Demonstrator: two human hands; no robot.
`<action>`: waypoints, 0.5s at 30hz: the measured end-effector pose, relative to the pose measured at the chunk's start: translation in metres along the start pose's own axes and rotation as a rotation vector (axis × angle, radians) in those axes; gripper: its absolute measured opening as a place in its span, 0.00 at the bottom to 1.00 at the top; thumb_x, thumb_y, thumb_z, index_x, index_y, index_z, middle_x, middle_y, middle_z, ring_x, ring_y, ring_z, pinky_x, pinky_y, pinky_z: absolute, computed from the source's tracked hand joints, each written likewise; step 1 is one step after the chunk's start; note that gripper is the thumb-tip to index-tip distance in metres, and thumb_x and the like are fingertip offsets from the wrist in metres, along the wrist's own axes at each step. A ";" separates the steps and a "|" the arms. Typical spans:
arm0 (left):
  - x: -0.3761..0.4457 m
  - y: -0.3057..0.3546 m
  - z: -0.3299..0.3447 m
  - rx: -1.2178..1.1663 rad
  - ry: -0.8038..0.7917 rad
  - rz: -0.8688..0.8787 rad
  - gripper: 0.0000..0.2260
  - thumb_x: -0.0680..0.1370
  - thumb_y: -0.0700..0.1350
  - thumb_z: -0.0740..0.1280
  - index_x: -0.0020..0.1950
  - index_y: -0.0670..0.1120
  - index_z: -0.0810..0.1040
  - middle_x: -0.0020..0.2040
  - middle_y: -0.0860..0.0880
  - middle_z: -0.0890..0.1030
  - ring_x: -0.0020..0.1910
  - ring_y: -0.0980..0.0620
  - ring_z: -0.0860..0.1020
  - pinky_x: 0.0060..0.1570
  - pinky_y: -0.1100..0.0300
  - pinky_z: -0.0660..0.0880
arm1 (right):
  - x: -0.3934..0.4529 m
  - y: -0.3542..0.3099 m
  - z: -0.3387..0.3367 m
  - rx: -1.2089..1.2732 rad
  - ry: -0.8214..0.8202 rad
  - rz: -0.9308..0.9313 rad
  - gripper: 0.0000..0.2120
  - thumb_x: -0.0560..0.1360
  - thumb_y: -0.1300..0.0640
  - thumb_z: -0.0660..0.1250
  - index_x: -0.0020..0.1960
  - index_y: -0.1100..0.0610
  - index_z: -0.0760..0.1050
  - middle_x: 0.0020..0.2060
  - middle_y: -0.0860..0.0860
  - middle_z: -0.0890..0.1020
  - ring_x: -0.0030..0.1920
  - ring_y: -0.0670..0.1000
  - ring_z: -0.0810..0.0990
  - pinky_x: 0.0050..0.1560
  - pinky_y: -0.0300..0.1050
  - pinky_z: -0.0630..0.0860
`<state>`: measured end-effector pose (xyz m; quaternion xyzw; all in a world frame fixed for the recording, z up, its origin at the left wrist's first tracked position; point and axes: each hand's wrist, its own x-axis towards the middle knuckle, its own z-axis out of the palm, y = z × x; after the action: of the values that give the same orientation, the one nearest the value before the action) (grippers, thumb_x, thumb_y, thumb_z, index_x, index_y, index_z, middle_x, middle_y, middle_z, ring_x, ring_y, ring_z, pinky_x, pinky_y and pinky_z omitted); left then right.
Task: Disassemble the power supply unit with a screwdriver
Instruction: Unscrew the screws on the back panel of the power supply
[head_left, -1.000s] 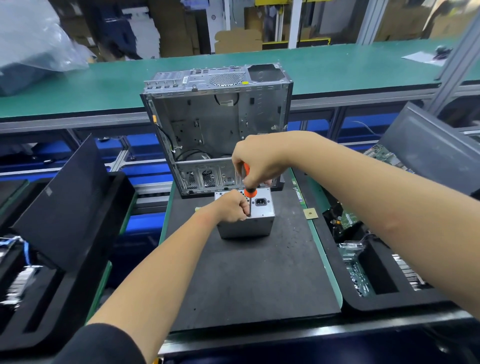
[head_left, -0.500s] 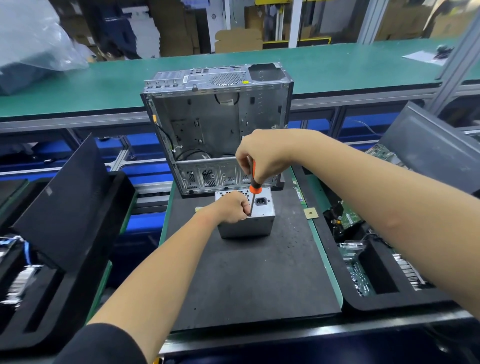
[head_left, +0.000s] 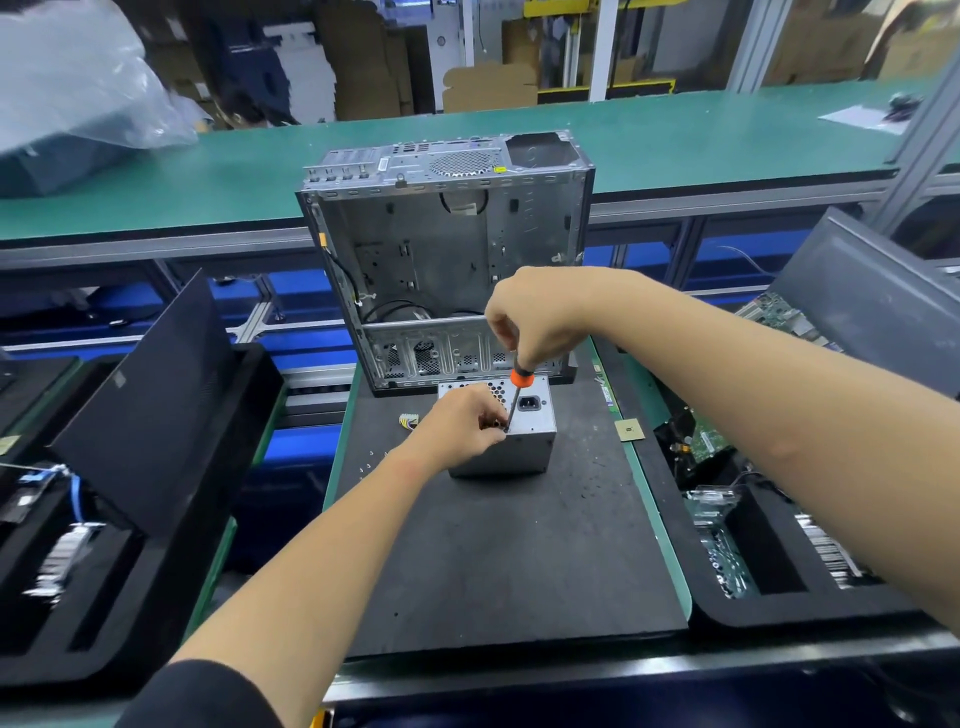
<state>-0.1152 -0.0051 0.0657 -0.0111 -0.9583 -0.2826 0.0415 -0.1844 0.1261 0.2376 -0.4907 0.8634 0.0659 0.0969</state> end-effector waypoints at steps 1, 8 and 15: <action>0.001 0.001 0.001 0.024 0.005 0.008 0.03 0.71 0.40 0.72 0.44 0.45 0.84 0.44 0.51 0.79 0.43 0.52 0.77 0.45 0.62 0.72 | -0.001 0.001 0.001 0.011 0.004 -0.009 0.06 0.68 0.58 0.72 0.45 0.55 0.79 0.40 0.50 0.81 0.40 0.50 0.76 0.31 0.39 0.66; 0.001 0.007 0.005 0.017 0.019 -0.027 0.03 0.72 0.40 0.72 0.39 0.46 0.80 0.39 0.54 0.76 0.40 0.55 0.74 0.42 0.62 0.70 | -0.004 0.002 0.006 0.100 -0.013 0.058 0.12 0.72 0.50 0.68 0.42 0.59 0.77 0.32 0.51 0.82 0.30 0.51 0.82 0.31 0.39 0.72; -0.001 0.009 0.009 0.112 -0.015 0.005 0.07 0.74 0.42 0.68 0.38 0.44 0.73 0.40 0.50 0.73 0.39 0.51 0.72 0.38 0.62 0.65 | -0.005 -0.001 0.003 0.067 0.016 -0.016 0.05 0.72 0.56 0.70 0.45 0.58 0.78 0.38 0.50 0.82 0.38 0.49 0.79 0.32 0.40 0.70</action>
<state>-0.1144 0.0069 0.0631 -0.0132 -0.9728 -0.2285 0.0357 -0.1806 0.1302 0.2360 -0.4947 0.8619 0.0324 0.1067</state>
